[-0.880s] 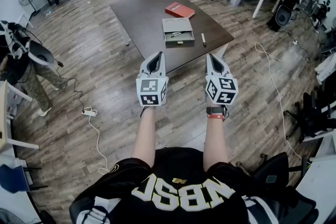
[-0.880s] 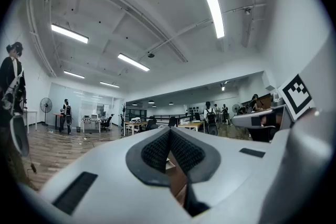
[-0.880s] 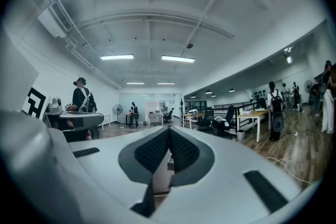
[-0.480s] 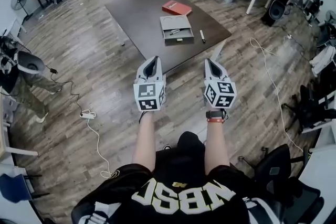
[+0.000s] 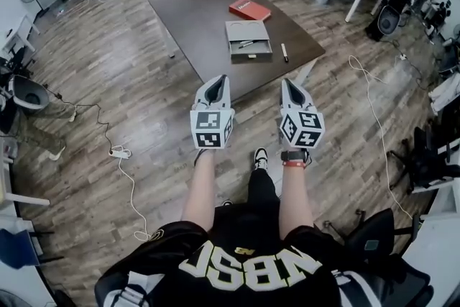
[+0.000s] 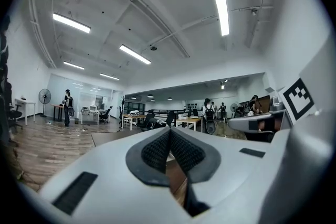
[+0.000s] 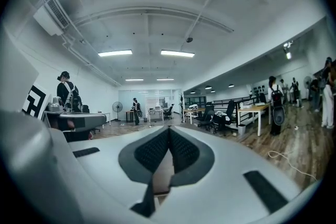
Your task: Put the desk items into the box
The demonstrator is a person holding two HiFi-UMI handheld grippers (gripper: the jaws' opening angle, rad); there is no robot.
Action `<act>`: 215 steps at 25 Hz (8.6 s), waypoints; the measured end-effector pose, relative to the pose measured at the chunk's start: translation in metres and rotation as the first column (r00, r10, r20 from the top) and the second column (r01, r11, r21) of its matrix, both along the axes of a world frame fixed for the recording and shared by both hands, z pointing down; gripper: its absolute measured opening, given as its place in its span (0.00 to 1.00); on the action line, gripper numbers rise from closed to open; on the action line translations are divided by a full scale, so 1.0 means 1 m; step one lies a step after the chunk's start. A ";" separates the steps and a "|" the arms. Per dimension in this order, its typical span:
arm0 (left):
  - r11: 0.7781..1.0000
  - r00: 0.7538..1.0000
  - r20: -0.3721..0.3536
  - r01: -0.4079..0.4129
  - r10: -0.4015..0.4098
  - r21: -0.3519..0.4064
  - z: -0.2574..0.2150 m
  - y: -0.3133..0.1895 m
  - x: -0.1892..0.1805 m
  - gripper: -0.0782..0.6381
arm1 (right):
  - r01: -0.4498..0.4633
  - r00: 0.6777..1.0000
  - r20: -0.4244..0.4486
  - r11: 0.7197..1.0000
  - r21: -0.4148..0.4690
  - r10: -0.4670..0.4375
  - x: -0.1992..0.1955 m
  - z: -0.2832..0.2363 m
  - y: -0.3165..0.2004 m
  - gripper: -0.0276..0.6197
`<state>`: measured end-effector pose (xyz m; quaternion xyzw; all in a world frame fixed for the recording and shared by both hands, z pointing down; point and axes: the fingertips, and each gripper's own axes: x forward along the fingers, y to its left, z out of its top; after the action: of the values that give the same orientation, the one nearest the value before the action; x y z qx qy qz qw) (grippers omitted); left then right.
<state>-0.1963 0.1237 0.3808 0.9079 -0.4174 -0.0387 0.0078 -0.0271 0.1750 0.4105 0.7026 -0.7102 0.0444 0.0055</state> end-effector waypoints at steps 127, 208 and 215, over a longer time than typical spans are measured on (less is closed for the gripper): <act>0.789 0.877 0.064 -0.394 0.476 -0.472 0.200 -0.366 0.354 0.13 | 0.051 0.997 0.007 0.571 -0.820 -0.080 0.284 0.369 -0.358 0.16; 0.845 0.992 0.082 0.127 -0.098 -0.519 0.219 -0.390 0.134 0.13 | 0.522 0.392 0.113 0.119 -0.845 -0.913 0.043 0.365 -0.409 0.16; 0.851 0.990 0.102 0.136 -0.098 -0.507 0.215 -0.386 0.135 0.13 | 0.553 0.451 0.143 0.150 -0.819 -0.881 0.043 0.358 -0.410 0.25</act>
<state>-0.0610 -0.2627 0.5955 0.8468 -0.4670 0.1059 0.2314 0.0157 -0.2349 0.7688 0.1752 -0.8444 0.2033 0.4637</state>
